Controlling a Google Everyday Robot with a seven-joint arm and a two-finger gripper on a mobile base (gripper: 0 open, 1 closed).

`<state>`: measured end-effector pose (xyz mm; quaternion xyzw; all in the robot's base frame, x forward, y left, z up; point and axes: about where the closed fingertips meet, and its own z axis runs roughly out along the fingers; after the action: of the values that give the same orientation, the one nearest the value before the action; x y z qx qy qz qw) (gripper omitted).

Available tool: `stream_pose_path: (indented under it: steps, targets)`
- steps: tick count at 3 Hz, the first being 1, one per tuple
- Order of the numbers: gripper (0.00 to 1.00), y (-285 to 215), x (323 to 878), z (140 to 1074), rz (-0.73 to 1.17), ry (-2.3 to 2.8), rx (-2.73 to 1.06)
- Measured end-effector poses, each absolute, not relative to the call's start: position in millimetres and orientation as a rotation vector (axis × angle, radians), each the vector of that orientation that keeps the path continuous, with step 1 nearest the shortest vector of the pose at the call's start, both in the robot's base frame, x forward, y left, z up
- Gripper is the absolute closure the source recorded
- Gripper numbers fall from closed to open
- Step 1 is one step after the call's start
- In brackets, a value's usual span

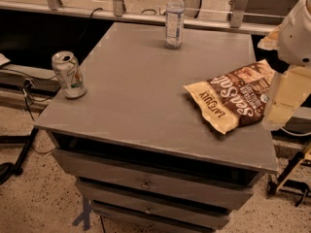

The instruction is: Knock blue plastic bottle over

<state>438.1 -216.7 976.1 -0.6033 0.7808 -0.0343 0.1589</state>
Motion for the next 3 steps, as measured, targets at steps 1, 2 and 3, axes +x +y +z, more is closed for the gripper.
stream_pose_path:
  steps: [1, 2, 3]
  targets:
    - [0.0, -217, 438, 976, -0.098, 2.232, -1.724]
    - [0.0, -214, 474, 969, -0.089, 2.202, -1.668]
    - [0.0, -215, 546, 960, -0.095, 2.184, -1.552]
